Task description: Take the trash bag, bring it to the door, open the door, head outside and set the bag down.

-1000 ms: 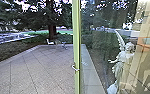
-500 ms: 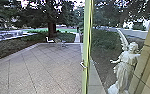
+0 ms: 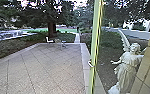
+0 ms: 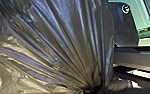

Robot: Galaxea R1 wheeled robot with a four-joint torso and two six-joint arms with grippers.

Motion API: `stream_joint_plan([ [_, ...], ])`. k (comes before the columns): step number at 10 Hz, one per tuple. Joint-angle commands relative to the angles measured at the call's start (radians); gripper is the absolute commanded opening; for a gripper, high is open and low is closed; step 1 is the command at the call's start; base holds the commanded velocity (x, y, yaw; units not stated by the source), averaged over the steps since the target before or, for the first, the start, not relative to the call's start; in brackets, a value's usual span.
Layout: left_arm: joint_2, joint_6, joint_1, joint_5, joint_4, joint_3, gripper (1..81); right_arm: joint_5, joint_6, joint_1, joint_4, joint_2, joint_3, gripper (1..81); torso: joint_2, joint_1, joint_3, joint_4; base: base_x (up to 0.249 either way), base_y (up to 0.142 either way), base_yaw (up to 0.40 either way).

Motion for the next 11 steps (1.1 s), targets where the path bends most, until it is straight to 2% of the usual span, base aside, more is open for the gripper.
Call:
stream_joint_plan([
  [1,0.004,0.004,-0.045,0.076,0.0,0.005,1.0,-0.069,-0.002,0.048,0.002,0.001,0.001,81.1,0.0,0.0,0.0,0.0,0.068,0.0,0.0],
  [11,0.001,0.004,-0.045,0.076,-0.003,0.003,1.0,-0.063,-0.002,0.051,0.002,-0.004,0.001,81.1,0.0,0.0,0.0,0.0,0.073,0.0,0.0],
])
